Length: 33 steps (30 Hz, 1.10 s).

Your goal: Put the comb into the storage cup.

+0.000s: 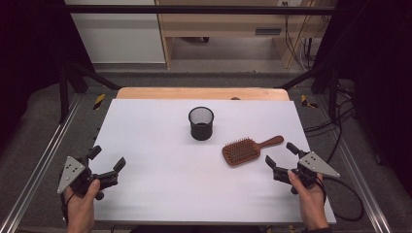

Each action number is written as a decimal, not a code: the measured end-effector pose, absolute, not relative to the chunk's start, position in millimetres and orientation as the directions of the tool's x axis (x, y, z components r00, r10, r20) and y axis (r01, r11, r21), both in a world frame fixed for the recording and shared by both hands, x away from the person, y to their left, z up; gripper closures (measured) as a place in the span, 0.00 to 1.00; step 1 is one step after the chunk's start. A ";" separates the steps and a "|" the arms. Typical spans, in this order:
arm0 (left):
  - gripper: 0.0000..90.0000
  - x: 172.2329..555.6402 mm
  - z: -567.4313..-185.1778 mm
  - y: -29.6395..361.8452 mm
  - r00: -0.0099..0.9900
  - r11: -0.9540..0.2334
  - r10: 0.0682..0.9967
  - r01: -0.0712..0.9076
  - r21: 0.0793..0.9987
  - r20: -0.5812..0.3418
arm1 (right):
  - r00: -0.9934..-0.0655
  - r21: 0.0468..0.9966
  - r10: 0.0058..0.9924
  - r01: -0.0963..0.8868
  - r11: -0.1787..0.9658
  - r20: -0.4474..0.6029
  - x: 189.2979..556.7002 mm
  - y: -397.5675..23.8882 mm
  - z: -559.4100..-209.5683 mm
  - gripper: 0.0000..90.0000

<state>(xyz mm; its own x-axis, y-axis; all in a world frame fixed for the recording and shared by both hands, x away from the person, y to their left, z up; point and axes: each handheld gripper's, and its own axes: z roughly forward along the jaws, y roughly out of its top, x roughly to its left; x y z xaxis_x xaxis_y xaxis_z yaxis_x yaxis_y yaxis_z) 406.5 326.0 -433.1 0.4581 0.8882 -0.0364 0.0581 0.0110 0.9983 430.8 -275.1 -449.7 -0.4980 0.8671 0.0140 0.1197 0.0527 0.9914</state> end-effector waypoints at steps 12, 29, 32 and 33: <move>0.02 407.2 -434.6 325.0 0.455 0.005 0.890 0.065 0.998 -0.034 | -0.434 0.980 0.898 0.199 0.020 0.069 431.6 -278.3 -449.6 0.06; 0.02 405.5 -433.7 328.5 0.445 0.004 0.895 0.061 0.998 -0.031 | -0.381 0.962 0.923 0.230 0.146 -0.049 465.8 -272.0 -393.7 0.51; 0.02 405.2 -433.4 328.9 0.442 0.002 0.897 0.059 0.998 -0.028 | -0.379 0.951 0.921 0.241 0.193 -0.091 479.9 -270.0 -384.1 0.60; 0.02 405.3 -433.4 329.3 0.441 0.003 0.897 0.060 0.998 -0.029 | -0.380 0.948 0.919 0.243 0.207 -0.104 484.1 -269.2 -381.1 0.62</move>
<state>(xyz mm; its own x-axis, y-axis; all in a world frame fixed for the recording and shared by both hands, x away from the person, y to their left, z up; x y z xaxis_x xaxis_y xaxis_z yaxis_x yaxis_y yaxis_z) 405.3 329.3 -433.4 0.4407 0.8972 -0.0292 0.0599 0.0030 0.9982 484.1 -269.2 -381.1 -0.3798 0.9192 -0.1038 0.2425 0.2072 0.9477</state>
